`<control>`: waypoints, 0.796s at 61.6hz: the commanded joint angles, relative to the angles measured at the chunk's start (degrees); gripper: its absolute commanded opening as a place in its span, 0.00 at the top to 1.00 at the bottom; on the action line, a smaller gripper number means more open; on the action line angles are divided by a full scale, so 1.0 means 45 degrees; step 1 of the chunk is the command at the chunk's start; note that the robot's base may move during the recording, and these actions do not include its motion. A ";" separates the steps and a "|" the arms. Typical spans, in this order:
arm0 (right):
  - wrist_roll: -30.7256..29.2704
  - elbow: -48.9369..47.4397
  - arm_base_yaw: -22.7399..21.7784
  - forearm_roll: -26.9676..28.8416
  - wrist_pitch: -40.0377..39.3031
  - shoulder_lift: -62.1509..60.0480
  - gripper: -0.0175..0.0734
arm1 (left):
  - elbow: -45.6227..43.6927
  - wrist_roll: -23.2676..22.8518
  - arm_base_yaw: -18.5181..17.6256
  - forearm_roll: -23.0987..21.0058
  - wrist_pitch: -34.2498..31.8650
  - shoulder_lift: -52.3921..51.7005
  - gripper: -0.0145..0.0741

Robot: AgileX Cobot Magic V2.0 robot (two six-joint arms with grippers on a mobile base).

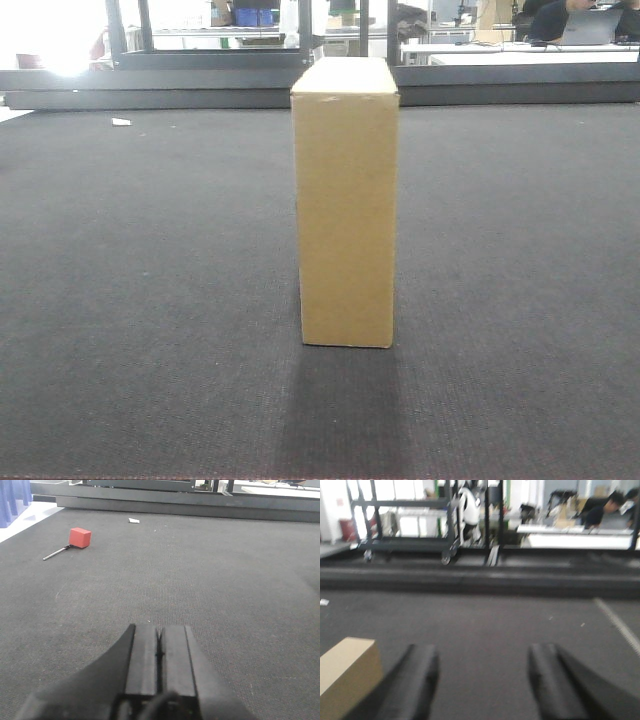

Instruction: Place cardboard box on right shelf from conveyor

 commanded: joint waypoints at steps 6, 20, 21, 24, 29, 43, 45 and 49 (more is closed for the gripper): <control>-0.0014 -0.2144 0.0917 -0.0252 0.0216 0.2870 0.12 | 0.0107 0.0004 -0.0053 -0.0075 -0.1100 -0.0186 0.97; 0.0010 -0.5958 0.3454 -0.0327 0.2436 0.6629 0.12 | 0.0107 0.0004 -0.0053 -0.0075 -0.1100 -0.0186 0.97; 0.0068 -0.6216 0.3631 -0.0327 0.2580 0.6929 0.12 | 0.0107 0.0004 -0.0053 -0.0075 -0.1100 -0.0186 0.97; 0.0444 -0.7275 0.4273 -0.0327 0.3242 0.7685 0.12 | 0.0107 0.0004 -0.0053 -0.0075 -0.1100 -0.0186 0.97; 0.1506 -0.8977 0.5048 -0.0403 0.4545 0.9049 0.12 | 0.0107 0.0004 -0.0053 -0.0075 -0.1100 -0.0186 0.97; 0.5700 -1.3440 0.6809 -0.1934 0.8710 1.2800 0.12 | 0.0107 0.0004 -0.0053 -0.0075 -0.1100 -0.0186 0.97; 0.6318 -1.3883 0.7016 -0.2147 0.9212 1.3167 0.12 | 0.0107 0.0004 -0.0053 -0.0075 -0.1100 -0.0186 0.97; 0.7663 -1.4848 0.7431 -0.2758 1.0095 1.4049 0.12 | 0.0107 0.0004 -0.0053 -0.0075 -0.1100 -0.0186 0.97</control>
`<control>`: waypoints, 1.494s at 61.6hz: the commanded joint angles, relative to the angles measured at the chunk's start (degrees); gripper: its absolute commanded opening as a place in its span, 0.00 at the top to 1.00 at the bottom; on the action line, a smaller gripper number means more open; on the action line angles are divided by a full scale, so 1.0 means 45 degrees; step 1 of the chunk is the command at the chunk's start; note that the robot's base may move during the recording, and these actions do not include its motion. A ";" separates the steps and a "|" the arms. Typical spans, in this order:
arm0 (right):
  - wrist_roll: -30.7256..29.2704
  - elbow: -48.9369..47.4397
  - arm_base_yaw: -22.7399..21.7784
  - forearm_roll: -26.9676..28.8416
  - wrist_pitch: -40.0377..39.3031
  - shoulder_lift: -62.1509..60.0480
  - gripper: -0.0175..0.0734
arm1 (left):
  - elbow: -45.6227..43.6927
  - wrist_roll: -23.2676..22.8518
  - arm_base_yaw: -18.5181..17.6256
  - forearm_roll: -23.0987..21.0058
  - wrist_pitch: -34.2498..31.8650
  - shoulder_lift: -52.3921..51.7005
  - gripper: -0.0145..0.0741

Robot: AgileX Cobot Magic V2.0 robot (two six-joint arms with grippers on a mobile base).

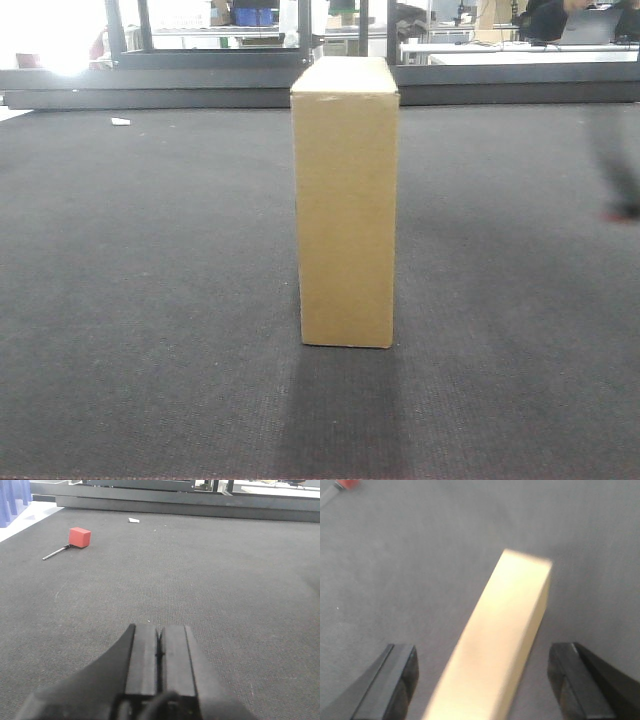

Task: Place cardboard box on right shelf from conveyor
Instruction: 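Lower the right gripper over the tan box and close on it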

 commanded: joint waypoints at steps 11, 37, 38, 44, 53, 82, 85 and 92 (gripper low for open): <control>0.3519 -0.2916 0.1259 -0.2777 0.2119 0.1990 0.12 | 0.0107 0.0004 -0.0053 -0.0075 -0.1100 -0.0186 0.97; 0.5054 -0.3155 0.1767 -0.3919 0.2814 0.3068 0.12 | 0.0107 0.0004 -0.0053 -0.0075 -0.1100 -0.0186 0.97; 0.5054 -0.3155 0.1767 -0.3919 0.2814 0.3076 0.12 | 0.0107 0.0004 -0.0053 -0.0075 -0.1100 -0.0186 0.97; 0.5054 -0.3125 0.1767 -0.3919 0.2814 0.3208 0.12 | 0.0107 0.0004 -0.0053 -0.0075 -0.1100 -0.0186 0.97; 0.5054 -0.3125 0.1696 -0.3919 0.2827 0.3362 0.12 | 0.0107 0.0004 -0.0053 -0.0075 -0.1100 -0.0186 0.97; 0.5054 -0.2590 0.1410 -0.3533 0.2711 0.3956 0.12 | 0.0107 0.0004 -0.0053 -0.0075 -0.1100 -0.0186 0.97; 0.5054 -0.2329 0.1364 -0.3309 0.2503 0.3957 0.12 | 0.0107 0.0004 -0.0053 -0.0075 -0.1100 -0.0186 0.97; 0.5054 -0.1964 0.1327 -0.2978 0.2116 0.3968 0.14 | 0.0107 0.0004 -0.0053 -0.0075 -0.1100 -0.0186 0.97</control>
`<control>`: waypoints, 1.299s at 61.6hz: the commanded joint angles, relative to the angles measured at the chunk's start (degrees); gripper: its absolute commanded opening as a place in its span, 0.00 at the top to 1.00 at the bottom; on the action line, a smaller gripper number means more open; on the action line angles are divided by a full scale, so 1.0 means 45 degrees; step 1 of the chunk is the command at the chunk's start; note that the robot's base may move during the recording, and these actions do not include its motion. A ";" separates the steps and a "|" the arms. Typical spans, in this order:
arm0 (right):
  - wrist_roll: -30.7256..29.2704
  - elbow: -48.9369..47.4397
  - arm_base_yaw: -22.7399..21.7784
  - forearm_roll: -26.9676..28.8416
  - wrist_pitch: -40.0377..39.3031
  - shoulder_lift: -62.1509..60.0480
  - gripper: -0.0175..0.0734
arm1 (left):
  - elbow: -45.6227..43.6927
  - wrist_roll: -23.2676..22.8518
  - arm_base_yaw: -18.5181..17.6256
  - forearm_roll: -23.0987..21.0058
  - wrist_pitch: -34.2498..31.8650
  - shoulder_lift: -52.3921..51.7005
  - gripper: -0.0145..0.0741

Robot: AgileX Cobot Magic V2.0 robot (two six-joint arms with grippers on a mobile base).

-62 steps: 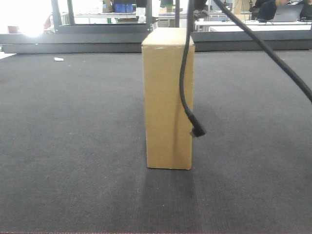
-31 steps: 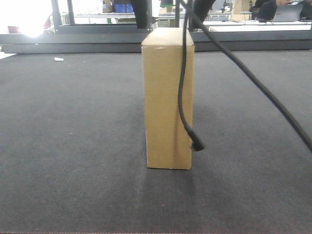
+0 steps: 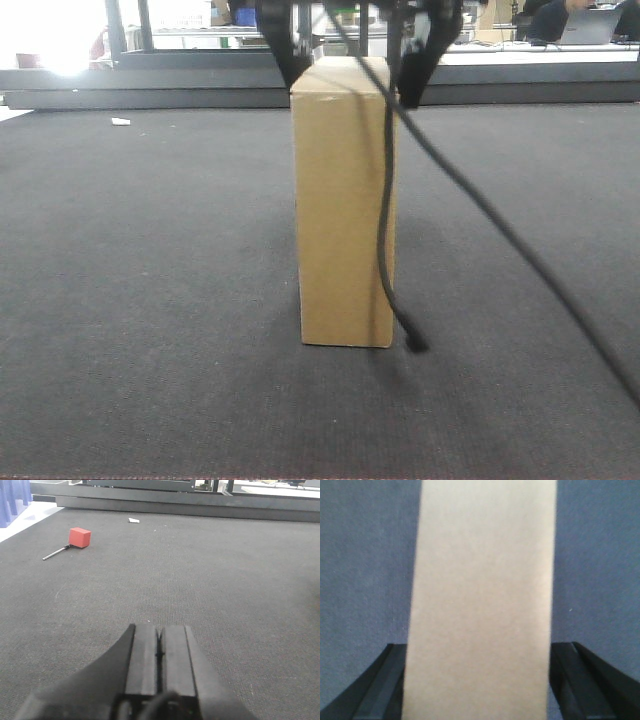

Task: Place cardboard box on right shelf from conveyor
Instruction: 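Lower the right gripper over the tan box and close on it, then lift the tan box off the conveyor with the right gripper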

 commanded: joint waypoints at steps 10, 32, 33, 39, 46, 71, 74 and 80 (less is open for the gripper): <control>-0.0022 -0.0120 -0.0116 -0.0024 -0.0874 -0.0770 0.35 | 0.0107 0.0004 -0.0053 -0.0075 -0.1100 -0.0186 0.97; -0.1494 -0.0136 -0.1139 -0.0049 -0.1567 -0.2634 0.55 | 0.0107 0.0004 -0.0053 -0.0075 -0.1100 -0.0186 0.97; -0.1686 -0.0136 -0.1259 -0.0049 -0.1488 -0.2763 0.55 | 0.0107 0.0004 -0.0053 -0.0075 -0.1100 -0.0186 0.97; -0.3446 -0.0074 -0.1831 -0.0049 -0.1043 -0.3360 0.55 | 0.0107 0.0004 -0.0053 -0.0075 -0.1100 -0.0186 0.97; -0.6040 0.0528 -0.2697 0.0155 -0.0495 -0.4145 0.55 | 0.0107 0.0004 -0.0053 -0.0075 -0.1100 -0.0186 0.97; -0.8016 0.6969 -0.6137 0.0849 -0.3157 -0.9716 0.55 | 0.0107 0.0004 -0.0053 -0.0075 -0.1100 -0.0186 0.97; -0.8055 0.7912 -0.6437 0.0862 -0.3595 -1.0585 0.55 | 0.0107 0.0004 -0.0053 -0.0075 -0.1100 -0.0186 0.97; -0.8055 0.9514 -0.6750 0.1044 -0.4270 -1.2354 0.55 | 0.0107 0.0004 -0.0053 -0.0075 -0.1100 -0.0186 0.97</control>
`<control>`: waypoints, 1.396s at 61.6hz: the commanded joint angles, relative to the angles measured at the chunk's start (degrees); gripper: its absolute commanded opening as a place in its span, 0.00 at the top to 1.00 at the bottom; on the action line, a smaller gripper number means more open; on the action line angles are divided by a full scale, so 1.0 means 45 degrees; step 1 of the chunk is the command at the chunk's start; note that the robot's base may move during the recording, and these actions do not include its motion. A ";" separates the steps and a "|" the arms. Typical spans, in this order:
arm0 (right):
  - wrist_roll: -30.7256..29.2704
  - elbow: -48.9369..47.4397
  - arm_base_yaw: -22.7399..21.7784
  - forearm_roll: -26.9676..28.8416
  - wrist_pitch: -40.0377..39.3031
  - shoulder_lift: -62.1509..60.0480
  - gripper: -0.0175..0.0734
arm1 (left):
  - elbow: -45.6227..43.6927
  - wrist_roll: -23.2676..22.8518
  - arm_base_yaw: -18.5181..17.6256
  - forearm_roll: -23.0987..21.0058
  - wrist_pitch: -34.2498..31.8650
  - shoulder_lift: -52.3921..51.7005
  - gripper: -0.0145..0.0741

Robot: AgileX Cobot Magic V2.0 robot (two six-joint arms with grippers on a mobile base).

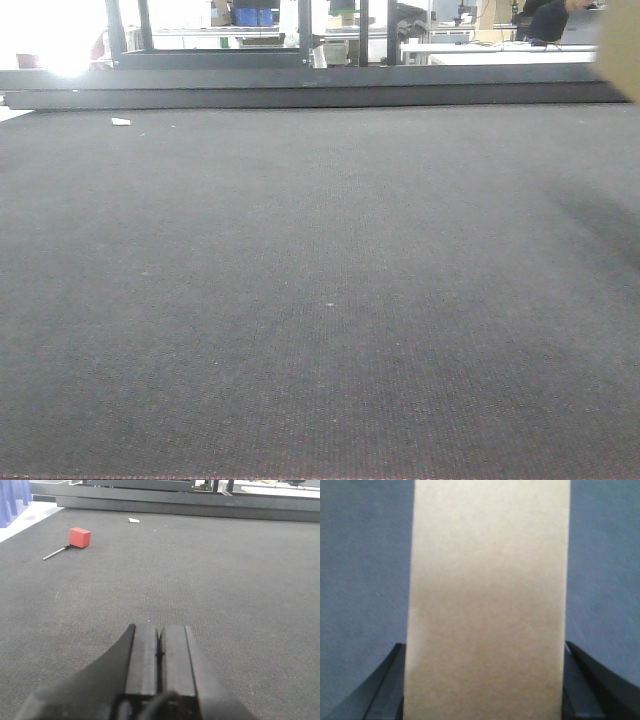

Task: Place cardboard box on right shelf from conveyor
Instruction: 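Lift the tan box off the conveyor with the right gripper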

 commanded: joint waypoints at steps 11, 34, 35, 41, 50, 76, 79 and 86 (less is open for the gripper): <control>-0.0206 0.3395 -0.0349 0.0836 -0.2852 -0.5011 0.55 | 0.0107 0.0004 -0.0053 -0.0075 -0.1100 -0.0186 0.97; -0.0324 0.5243 -0.0349 0.1121 -0.3236 -1.0870 0.55 | 0.0107 0.0004 -0.0053 -0.0075 -0.1100 -0.0186 0.97; -0.0359 0.5223 -0.0349 0.1121 -0.3211 -1.1042 0.55 | 0.0107 0.0004 -0.0053 -0.0075 -0.1100 -0.0186 0.97; -0.0425 0.5223 -0.0349 0.1121 -0.3199 -1.1671 0.55 | 0.0107 0.0004 -0.0053 -0.0075 -0.1100 -0.0186 0.97; -0.0425 0.5223 -0.0349 0.1121 -0.3222 -1.1917 0.55 | 0.0107 0.0004 -0.0053 -0.0075 -0.1100 -0.0186 0.97; -0.0425 0.5223 -0.0349 0.1121 -0.3197 -1.1917 0.55 | 0.0107 0.0004 -0.0053 -0.0075 -0.1100 -0.0186 0.97; -0.0425 0.5223 -0.0349 0.1121 -0.3197 -1.1917 0.55 | 0.0107 0.0004 -0.0053 -0.0075 -0.1100 -0.0186 0.97; -0.0425 0.5223 -0.0349 0.1121 -0.3197 -1.1917 0.55 | 0.0107 0.0004 -0.0053 -0.0075 -0.1100 -0.0186 0.97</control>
